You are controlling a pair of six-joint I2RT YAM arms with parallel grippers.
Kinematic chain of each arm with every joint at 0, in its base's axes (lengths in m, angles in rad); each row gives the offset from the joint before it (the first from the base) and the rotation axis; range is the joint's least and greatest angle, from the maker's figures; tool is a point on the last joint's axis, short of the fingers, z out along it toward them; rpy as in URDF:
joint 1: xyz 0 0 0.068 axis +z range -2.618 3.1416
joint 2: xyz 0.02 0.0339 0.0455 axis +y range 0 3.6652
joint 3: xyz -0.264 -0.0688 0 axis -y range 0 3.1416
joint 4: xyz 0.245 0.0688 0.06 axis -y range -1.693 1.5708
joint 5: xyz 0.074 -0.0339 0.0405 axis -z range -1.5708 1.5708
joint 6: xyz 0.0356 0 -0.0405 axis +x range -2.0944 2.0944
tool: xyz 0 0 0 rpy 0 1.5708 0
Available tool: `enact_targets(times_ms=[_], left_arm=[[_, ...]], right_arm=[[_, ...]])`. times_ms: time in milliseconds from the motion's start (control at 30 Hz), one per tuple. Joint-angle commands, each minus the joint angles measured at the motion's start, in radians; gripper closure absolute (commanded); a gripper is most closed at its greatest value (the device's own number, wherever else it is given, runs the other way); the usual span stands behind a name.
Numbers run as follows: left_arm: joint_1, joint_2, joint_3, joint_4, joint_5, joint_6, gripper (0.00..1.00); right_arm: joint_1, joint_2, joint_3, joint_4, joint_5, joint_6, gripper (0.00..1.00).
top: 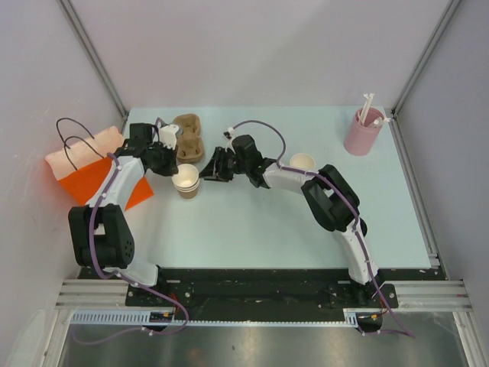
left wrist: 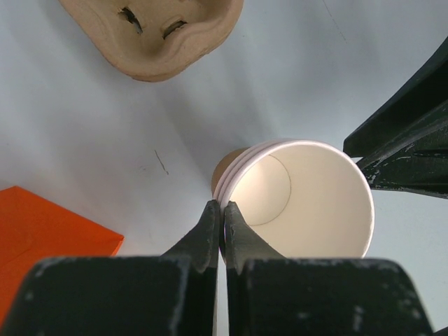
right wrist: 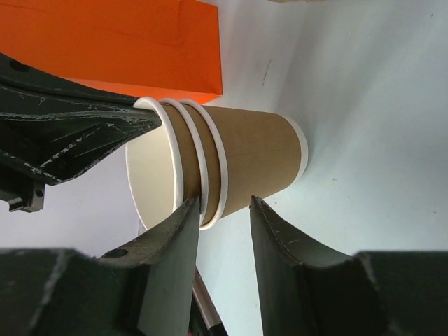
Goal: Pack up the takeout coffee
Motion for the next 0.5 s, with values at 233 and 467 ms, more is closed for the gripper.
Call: enact_targets(times_ms=[233,467], left_arm=[[0.000,-0.023,0.084,0.012,0.068,-0.053,0.97],[0.002,0.027,0.052,0.014,0.051,-0.027,0.75]], right_arm=[[0.030,-0.040,0.042,-0.055,0.047,-0.060,0.61],[0.035,-0.018,0.096,-0.080,0.047,-0.067,0.61]])
